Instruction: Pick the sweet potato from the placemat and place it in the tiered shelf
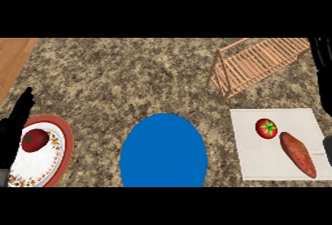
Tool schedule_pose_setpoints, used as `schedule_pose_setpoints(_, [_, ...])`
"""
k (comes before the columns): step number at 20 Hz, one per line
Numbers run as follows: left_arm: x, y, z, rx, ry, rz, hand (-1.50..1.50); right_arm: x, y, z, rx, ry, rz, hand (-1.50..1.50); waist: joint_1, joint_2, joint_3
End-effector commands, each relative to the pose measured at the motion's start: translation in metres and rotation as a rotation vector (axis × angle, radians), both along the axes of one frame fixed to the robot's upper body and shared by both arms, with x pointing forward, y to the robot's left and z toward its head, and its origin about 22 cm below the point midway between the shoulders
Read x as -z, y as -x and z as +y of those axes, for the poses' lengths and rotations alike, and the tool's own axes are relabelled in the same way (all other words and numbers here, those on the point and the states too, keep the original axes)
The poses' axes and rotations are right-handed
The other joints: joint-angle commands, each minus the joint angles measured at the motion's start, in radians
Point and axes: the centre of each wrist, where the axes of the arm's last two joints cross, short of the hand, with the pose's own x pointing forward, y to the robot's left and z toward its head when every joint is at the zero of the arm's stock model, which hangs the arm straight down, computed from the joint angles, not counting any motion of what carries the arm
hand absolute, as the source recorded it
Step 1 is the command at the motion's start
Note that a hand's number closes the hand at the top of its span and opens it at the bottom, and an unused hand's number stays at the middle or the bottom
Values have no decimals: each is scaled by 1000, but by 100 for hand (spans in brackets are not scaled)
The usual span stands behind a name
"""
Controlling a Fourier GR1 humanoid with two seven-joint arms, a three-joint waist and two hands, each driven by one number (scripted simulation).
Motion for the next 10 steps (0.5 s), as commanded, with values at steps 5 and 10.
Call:
schedule_pose_setpoints(5, [-17,-17,-42,52,240,-144,0,54,14,15,-638,145,248,150,29,-13,-18])
schedule_pose_setpoints(10, [-3,-12,-66,54,384,-120,0,109,24,-61,-633,2,445,-150,21,-10,-16])
